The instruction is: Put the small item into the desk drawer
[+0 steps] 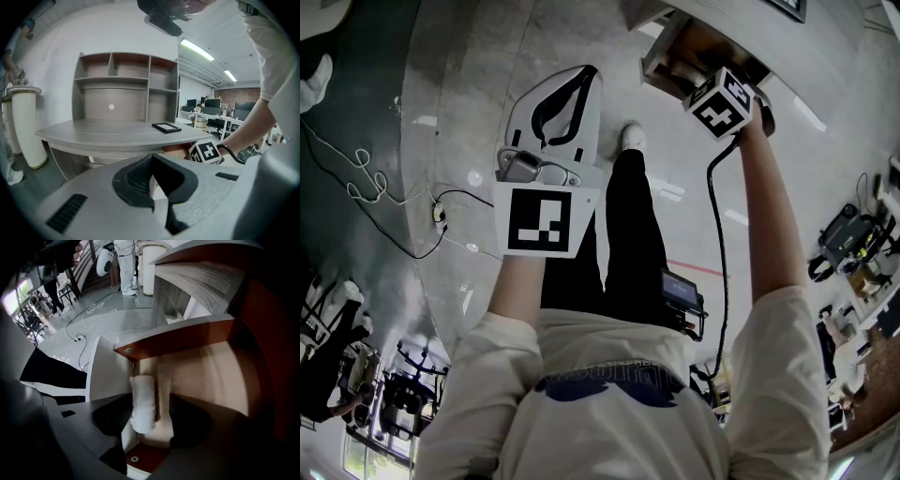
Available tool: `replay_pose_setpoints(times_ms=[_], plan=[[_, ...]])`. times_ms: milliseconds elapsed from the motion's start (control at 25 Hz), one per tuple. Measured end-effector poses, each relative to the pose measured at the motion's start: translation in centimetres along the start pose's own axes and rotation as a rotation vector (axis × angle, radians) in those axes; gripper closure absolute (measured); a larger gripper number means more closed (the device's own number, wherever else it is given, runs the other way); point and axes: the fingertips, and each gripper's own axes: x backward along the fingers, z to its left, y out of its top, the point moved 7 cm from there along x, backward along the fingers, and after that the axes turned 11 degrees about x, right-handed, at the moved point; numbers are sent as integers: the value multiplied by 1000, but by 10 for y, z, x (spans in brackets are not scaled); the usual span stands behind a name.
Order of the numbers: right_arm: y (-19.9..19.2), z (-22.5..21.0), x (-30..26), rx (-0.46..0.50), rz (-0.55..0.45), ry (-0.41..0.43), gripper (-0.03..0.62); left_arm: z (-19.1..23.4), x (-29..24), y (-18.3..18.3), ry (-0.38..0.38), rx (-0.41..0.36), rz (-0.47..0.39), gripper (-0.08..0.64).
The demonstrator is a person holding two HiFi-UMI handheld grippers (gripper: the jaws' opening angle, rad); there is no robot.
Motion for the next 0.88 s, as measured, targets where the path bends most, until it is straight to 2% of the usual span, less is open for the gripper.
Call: replay_pose_setpoints(times_ms=[360,560,880], plan=[[-6,0,2,-66,-18,47,336,0,1,-3,0,1,2,551],[0,-6,7,-96,-87,33,336,0,0,-5,3,-4,8,551],[0,-7,18,-124,-122,19,337,-3,1,-1,-1,-14,3,552]])
